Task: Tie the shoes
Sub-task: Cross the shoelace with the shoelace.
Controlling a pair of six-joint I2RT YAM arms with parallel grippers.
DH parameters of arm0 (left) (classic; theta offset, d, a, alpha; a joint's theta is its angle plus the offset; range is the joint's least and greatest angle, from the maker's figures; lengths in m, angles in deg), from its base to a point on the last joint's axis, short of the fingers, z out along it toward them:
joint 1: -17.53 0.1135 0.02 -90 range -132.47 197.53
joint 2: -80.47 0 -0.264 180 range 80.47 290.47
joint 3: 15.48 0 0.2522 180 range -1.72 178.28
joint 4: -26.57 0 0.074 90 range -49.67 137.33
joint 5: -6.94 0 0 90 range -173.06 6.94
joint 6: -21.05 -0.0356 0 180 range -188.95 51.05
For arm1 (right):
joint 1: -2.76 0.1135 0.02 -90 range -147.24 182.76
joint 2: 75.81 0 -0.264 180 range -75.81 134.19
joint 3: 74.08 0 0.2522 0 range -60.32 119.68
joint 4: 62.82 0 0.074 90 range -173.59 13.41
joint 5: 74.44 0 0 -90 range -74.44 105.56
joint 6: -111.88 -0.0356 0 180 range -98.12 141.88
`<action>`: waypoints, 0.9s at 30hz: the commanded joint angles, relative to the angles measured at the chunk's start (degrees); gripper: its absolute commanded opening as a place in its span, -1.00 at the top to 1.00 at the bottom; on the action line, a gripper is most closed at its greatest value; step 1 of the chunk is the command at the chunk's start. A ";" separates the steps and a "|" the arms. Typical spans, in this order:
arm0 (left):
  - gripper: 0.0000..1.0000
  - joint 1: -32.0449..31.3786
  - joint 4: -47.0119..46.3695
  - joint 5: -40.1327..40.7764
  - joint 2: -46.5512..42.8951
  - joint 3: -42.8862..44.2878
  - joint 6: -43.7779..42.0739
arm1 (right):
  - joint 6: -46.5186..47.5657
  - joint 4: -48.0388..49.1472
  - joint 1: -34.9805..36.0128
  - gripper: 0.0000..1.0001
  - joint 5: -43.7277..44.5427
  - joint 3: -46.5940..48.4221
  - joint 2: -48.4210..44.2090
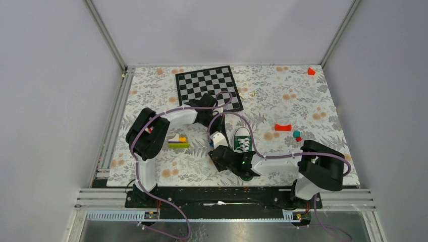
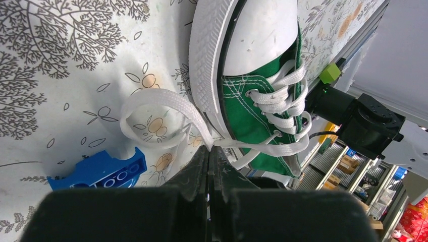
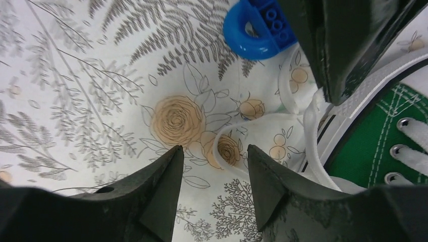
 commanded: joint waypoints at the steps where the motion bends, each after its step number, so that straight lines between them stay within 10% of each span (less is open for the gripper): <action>1: 1.00 0.29 0.01 -1.72 -0.22 2.98 -0.87 | 0.00 -0.85 -0.08 -0.12 3.35 0.90 2.89; 7: 1.00 0.29 0.01 -1.73 -0.25 2.87 -0.64 | -1.49 0.01 -0.14 0.21 2.13 -0.88 6.12; 11: 1.00 0.36 0.01 -1.26 -0.95 2.28 -0.55 | -1.40 -2.06 -0.14 1.00 1.97 -1.04 2.52; 27: 1.00 0.30 -0.68 0.82 -6.13 -0.25 1.99 | 0.04 -10.46 -3.16 1.00 -5.84 -4.52 -25.59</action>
